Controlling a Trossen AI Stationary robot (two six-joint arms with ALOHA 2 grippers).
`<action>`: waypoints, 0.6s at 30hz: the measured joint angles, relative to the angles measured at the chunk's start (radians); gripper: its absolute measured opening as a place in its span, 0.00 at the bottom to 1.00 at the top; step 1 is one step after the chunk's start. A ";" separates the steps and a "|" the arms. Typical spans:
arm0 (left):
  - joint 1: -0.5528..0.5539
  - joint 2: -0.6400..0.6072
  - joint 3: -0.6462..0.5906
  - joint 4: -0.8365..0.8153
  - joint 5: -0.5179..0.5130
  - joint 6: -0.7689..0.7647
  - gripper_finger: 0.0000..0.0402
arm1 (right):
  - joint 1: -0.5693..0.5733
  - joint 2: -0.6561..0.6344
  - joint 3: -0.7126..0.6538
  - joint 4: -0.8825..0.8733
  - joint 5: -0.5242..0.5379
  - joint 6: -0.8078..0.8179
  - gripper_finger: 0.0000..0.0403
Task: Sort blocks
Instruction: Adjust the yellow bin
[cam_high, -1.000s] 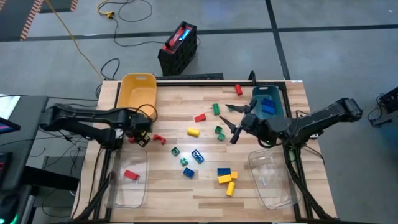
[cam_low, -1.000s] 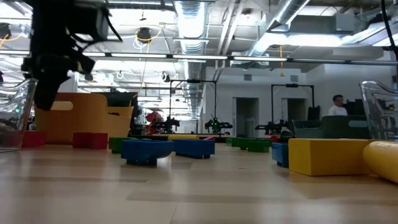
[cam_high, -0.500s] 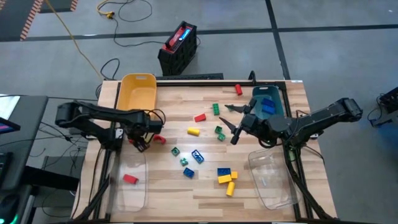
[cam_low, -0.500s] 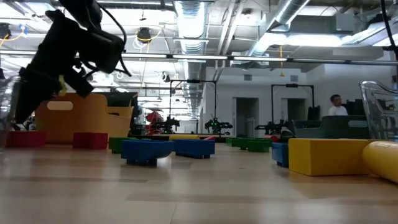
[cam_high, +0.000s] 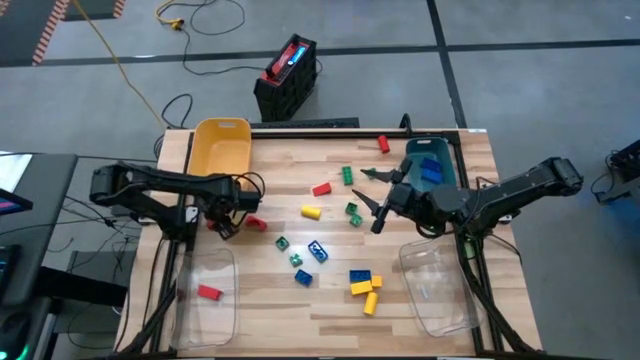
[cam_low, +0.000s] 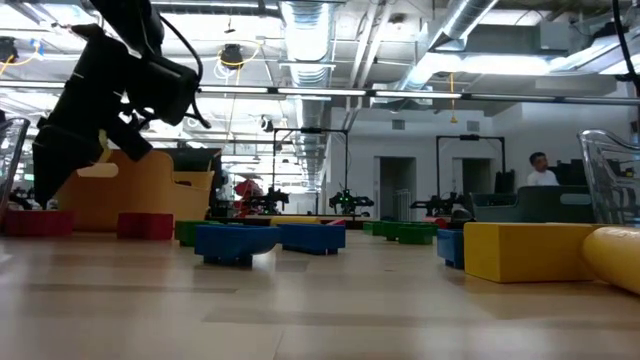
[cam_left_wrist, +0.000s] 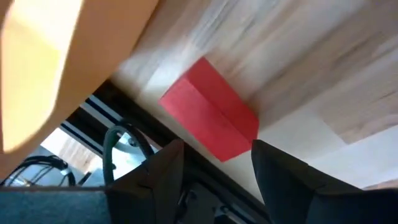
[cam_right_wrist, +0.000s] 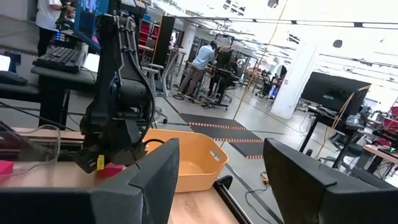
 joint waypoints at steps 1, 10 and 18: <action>0.004 0.000 -0.001 0.004 0.011 -0.004 0.46 | 0.000 0.000 0.000 0.000 0.000 0.000 0.62; 0.023 -0.001 -0.016 0.040 0.069 -0.006 0.46 | 0.016 0.000 0.000 -0.002 -0.001 0.000 0.62; 0.006 0.002 -0.018 0.047 0.092 0.030 0.46 | 0.032 0.000 0.000 0.000 -0.002 -0.004 0.62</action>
